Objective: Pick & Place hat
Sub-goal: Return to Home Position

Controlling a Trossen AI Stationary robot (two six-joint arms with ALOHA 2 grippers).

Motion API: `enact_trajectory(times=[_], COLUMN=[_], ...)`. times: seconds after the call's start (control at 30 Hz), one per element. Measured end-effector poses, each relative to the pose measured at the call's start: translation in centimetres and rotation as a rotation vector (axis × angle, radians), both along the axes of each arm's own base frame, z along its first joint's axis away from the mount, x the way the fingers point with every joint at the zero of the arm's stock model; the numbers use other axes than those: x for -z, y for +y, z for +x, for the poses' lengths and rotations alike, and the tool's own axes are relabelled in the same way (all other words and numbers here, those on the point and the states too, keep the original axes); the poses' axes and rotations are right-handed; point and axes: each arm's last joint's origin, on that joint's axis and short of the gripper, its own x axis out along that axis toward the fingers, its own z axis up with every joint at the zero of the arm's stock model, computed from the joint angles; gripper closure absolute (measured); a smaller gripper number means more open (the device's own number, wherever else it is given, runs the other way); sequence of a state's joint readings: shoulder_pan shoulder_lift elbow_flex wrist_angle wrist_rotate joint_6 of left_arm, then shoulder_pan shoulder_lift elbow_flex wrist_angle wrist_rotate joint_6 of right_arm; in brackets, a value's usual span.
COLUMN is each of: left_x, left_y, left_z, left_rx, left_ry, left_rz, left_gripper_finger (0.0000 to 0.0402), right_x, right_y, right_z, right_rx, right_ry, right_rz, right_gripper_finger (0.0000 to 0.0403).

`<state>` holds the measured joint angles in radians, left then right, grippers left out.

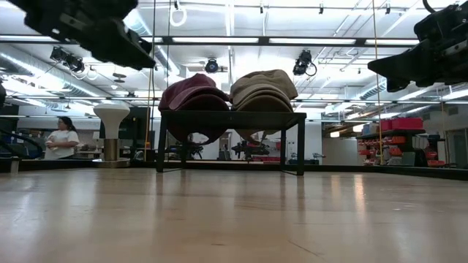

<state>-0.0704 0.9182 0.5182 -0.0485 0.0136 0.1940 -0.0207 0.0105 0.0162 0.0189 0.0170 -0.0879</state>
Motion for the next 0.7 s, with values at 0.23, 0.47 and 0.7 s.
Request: enact_trajectory(times=[0.23,0.47,0.7], left_x=[1.4,2.6,4.1], left_y=[0.2,0.5,0.5], left_z=[-2.4,-4.2,-5.9], left_rx=[0.008,-0.007,0.013], left_ry=[-0.057,-0.086,-0.132], left_rz=[-0.009,-0.016,-0.028], left_gripper_finger=[0.0401,0.0401,0.0401], right_x=[0.0,0.0,0.0], right_y=[0.0,0.0,0.0], right_z=[0.0,0.0,0.0], right_rx=[0.0,0.0,0.0], right_ry=[-0.001,-0.002,-0.004], right_rz=[0.0,0.0,0.0], right_gripper_finger=[0.0392,0.0392,0.0392])
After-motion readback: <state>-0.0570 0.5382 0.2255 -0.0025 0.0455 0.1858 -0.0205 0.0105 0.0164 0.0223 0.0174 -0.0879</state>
